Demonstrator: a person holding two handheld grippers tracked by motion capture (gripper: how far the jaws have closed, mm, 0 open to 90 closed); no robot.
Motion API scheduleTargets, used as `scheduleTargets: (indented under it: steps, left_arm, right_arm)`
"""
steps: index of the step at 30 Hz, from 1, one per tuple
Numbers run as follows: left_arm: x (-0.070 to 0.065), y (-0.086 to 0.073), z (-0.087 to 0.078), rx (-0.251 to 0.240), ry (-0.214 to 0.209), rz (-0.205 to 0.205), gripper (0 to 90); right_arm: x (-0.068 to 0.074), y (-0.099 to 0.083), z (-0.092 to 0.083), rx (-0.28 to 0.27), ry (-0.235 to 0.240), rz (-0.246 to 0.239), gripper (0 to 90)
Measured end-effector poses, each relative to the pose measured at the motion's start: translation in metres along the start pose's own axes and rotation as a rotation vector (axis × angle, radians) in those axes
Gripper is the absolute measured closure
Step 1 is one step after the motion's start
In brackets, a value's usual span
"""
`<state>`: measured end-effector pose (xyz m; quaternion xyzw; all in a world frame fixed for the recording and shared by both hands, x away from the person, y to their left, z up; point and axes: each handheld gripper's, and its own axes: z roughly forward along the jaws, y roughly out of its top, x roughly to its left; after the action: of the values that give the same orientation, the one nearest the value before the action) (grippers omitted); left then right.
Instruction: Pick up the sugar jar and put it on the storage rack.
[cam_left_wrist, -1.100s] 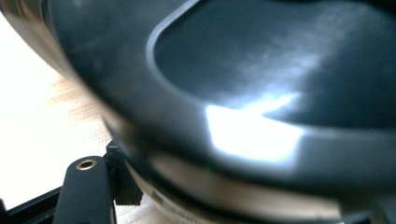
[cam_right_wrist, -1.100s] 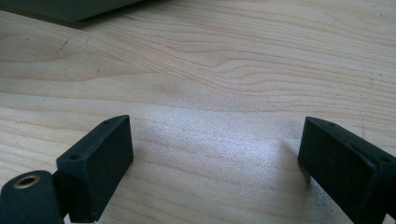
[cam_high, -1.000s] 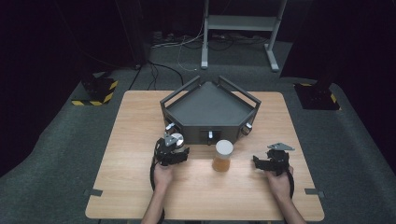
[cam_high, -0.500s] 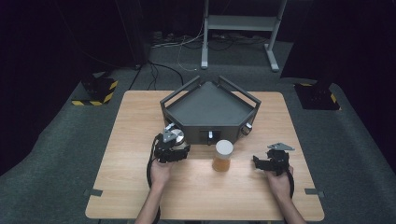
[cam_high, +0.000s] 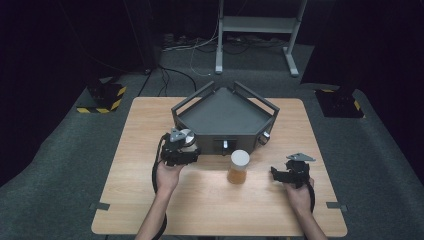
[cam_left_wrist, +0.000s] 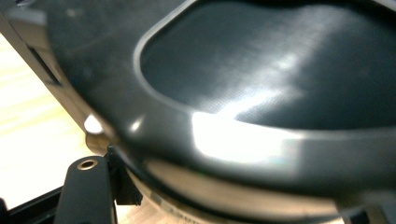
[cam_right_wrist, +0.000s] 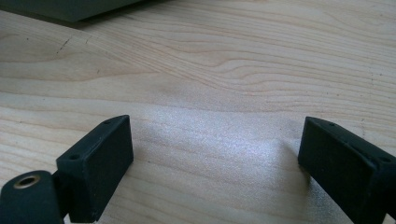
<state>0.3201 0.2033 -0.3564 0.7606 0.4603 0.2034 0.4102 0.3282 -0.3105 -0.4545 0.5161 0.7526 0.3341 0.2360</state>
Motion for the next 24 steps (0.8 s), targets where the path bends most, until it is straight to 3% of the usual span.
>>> scheduleTargets:
  steps: [12,24]
  left_arm:
    - [-0.003,0.037,-0.008,-0.01,-0.018,0.034,30.9]
    - [-0.008,0.069,0.005,-0.01,-0.014,0.053,30.9]
  right_arm:
    - [-0.001,0.0,0.0,0.0,0.004,0.001,9.7]
    - [-0.001,0.0,0.0,0.0,0.004,0.001,9.6]
